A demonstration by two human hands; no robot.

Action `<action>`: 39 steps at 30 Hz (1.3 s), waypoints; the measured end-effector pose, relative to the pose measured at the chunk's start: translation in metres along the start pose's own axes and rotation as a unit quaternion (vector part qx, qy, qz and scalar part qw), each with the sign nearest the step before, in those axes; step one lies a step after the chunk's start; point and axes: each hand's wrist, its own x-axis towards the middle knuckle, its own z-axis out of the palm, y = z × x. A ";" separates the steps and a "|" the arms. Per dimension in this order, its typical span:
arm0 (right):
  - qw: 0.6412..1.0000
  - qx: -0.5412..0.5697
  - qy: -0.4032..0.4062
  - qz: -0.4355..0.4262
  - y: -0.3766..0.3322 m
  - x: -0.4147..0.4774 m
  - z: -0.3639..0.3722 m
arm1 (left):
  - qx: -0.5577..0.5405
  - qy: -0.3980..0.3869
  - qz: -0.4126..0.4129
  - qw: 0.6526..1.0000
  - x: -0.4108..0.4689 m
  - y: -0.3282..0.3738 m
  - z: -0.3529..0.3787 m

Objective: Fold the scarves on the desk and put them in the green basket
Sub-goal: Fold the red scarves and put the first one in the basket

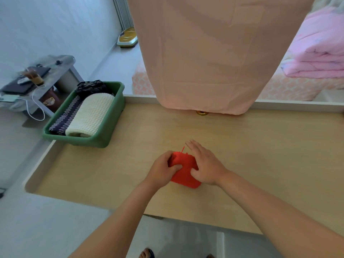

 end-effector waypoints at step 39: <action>0.864 0.422 0.099 0.257 -0.362 0.439 0.107 | 0.264 0.093 0.045 0.959 0.128 -0.225 -0.453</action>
